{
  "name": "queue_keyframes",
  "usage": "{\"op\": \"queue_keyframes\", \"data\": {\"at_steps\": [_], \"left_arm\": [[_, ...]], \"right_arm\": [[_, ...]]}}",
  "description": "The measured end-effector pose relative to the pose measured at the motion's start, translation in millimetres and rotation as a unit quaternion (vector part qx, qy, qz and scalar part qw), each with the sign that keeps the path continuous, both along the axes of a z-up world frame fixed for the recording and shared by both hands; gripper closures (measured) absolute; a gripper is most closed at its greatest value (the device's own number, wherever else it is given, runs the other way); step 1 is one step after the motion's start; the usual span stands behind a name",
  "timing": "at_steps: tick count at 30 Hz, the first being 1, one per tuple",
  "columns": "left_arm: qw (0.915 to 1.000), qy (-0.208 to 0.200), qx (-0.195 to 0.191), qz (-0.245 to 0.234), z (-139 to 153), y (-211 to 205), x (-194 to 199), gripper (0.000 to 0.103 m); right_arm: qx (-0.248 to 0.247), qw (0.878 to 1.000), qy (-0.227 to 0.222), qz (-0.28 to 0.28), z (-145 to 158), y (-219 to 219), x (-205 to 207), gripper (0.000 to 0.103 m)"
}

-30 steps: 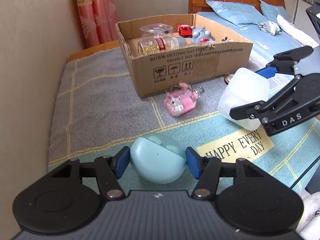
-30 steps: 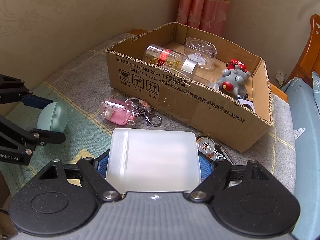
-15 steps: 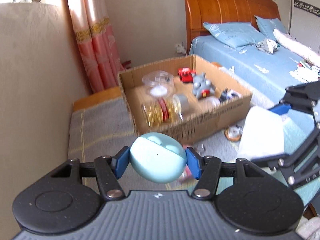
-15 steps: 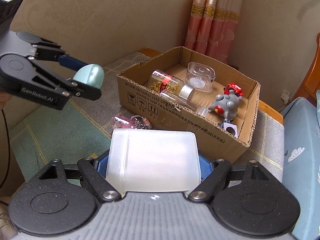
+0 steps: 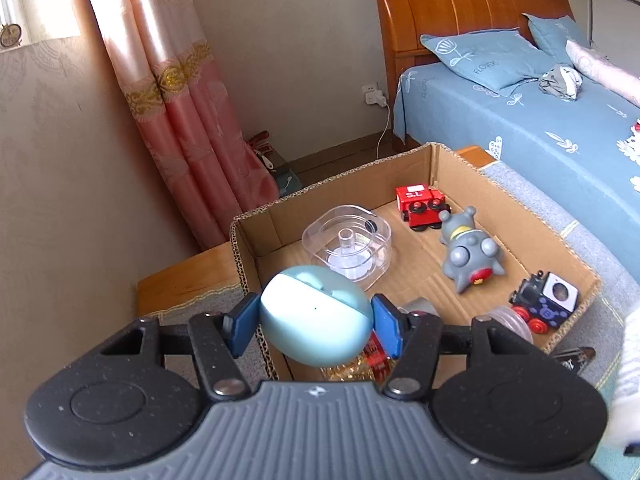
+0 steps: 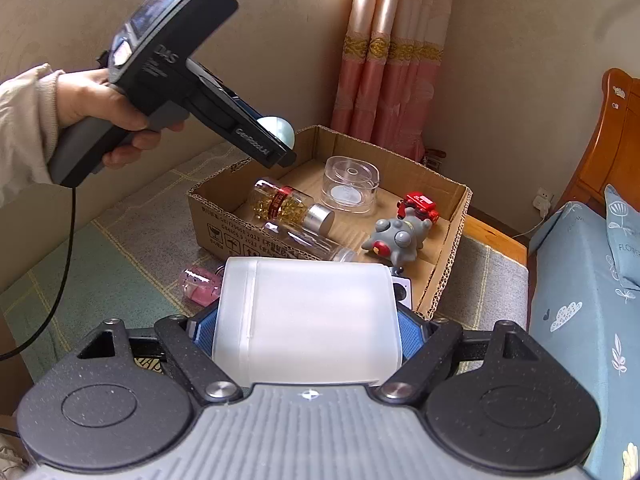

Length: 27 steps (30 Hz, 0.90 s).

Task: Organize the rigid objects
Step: 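Carry the case into the box and open the left tool while the right tool carries the bottle, then lower the white bottle into the box and open the right tool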

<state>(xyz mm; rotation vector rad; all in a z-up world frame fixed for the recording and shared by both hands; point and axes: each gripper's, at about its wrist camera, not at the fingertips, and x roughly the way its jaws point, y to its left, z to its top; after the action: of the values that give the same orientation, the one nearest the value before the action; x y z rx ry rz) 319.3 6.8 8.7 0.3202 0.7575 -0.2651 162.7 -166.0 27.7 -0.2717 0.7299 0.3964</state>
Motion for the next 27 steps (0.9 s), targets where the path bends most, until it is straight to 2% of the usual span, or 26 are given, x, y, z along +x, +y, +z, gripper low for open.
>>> {"op": "queue_keyframes", "data": {"at_steps": [4, 6, 8, 10, 13, 20, 27], "left_arm": [[0.9998, 0.002, 0.006, 0.021, -12.5, -1.4, 15.1, 0.043], [0.9996, -0.008, -0.005, 0.028, -13.0, 0.5, 15.2, 0.037], [0.9992, -0.011, -0.018, 0.033, -10.3, 3.8, 9.9, 0.019], [0.9988, -0.023, -0.022, 0.037, -5.0, 6.5, 0.4, 0.017], [0.9984, -0.032, -0.026, 0.038, 3.5, 12.4, -21.1, 0.009], [0.9960, -0.051, -0.042, 0.060, 18.8, 32.4, -85.6, 0.003], [0.9909, -0.053, -0.074, 0.099, 11.0, 52.9, -135.7, 0.003]], "right_arm": [[-0.008, 1.000, -0.006, -0.008, 2.4, -4.6, -0.9, 0.017], [-0.008, 1.000, -0.007, -0.010, 3.7, -7.7, -1.2, 0.017], [-0.011, 1.000, -0.008, -0.012, 5.3, -9.4, -1.5, 0.017], [-0.014, 1.000, -0.009, -0.012, 6.4, -10.8, -0.5, 0.017], [-0.010, 1.000, -0.010, -0.011, 9.2, -13.0, 3.9, 0.017], [0.004, 1.000, -0.004, -0.009, 20.5, -15.3, 26.3, 0.017], [0.016, 1.000, 0.006, -0.016, 32.4, -7.0, 65.9, 0.017]]}}
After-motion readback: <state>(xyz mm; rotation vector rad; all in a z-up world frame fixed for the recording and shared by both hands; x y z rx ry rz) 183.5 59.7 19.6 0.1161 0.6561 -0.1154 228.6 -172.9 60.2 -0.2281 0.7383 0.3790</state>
